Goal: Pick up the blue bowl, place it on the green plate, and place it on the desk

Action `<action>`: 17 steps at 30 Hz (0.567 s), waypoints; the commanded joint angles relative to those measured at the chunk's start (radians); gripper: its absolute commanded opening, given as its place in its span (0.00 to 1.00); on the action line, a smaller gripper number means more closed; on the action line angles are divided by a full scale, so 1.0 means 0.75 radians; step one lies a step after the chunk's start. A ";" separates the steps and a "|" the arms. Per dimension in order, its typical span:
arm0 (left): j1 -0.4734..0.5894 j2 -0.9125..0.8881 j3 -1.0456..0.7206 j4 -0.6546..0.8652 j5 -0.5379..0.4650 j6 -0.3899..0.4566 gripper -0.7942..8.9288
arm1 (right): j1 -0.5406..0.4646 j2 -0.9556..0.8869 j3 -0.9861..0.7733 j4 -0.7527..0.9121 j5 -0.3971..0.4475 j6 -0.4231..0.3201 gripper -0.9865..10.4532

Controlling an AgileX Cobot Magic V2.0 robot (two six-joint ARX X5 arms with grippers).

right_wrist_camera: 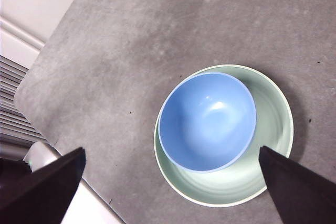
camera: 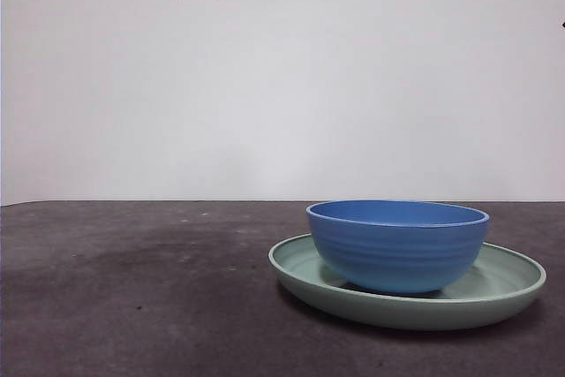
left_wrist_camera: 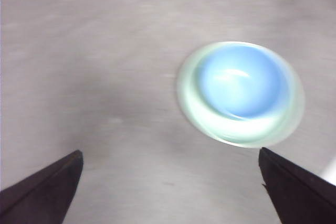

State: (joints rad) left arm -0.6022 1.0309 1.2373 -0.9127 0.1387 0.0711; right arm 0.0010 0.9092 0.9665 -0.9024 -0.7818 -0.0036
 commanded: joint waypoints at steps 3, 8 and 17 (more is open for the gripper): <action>-0.006 -0.175 -0.212 0.114 0.214 -0.054 0.66 | 0.005 0.006 0.021 0.005 0.013 -0.010 0.61; -0.006 -0.290 -0.307 0.128 0.234 -0.086 0.66 | 0.005 0.006 0.021 -0.011 0.070 -0.008 0.61; -0.006 -0.369 -0.307 0.131 0.234 -0.085 0.66 | 0.005 0.007 0.021 -0.026 0.105 0.014 0.61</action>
State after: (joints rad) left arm -0.6022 0.7506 0.9951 -0.8230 0.3099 0.0097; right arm 0.0010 0.9092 0.9665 -0.9249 -0.7177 -0.0025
